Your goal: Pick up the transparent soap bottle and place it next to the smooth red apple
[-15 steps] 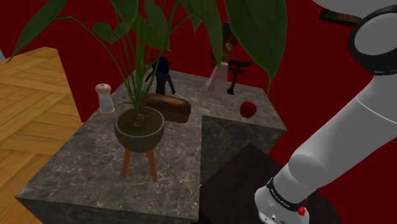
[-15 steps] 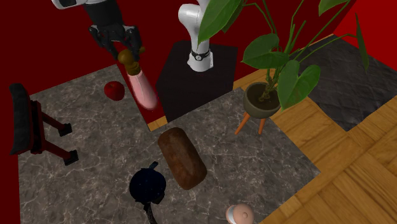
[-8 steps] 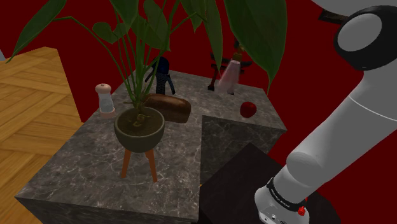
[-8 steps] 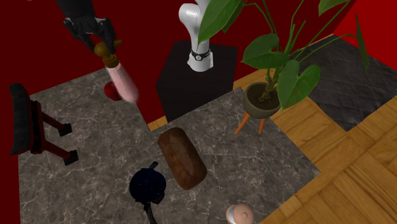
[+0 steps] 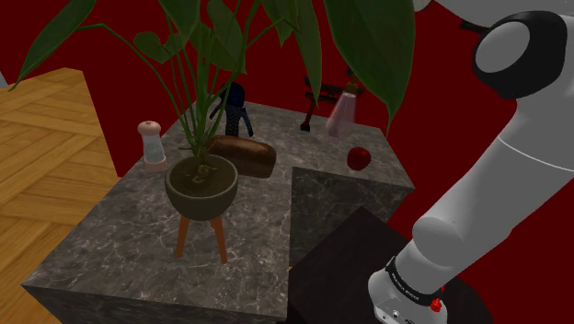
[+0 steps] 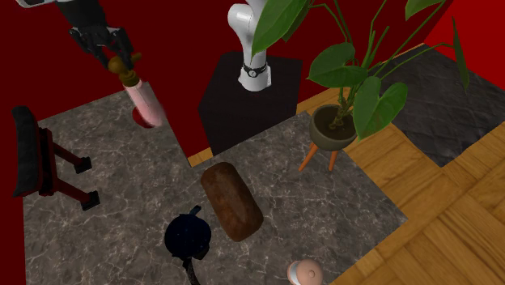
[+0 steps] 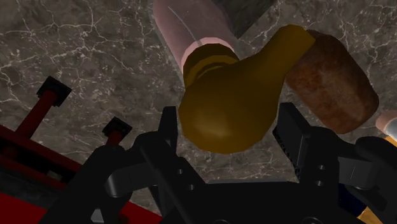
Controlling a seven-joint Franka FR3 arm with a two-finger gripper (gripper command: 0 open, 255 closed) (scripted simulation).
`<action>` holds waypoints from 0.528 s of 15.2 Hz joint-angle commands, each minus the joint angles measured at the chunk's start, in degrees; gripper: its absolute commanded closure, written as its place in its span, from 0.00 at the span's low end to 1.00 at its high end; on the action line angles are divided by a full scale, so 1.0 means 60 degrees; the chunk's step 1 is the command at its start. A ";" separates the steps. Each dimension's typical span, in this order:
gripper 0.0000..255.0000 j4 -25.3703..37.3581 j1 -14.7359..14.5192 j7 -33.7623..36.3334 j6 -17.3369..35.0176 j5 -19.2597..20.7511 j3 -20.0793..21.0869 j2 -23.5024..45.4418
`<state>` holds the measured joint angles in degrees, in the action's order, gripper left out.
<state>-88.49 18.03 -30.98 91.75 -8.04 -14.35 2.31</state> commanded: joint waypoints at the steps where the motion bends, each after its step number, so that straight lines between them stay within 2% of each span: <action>1: 1.00 -0.0335 0.0002 -0.0050 0.0282 0.0012 -0.0004 -0.0062; 8: 1.00 -0.1412 -0.0024 -0.0129 0.1216 0.0036 0.0017 -0.0208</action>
<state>-95.80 17.91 -31.69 98.11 -7.88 -14.27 1.36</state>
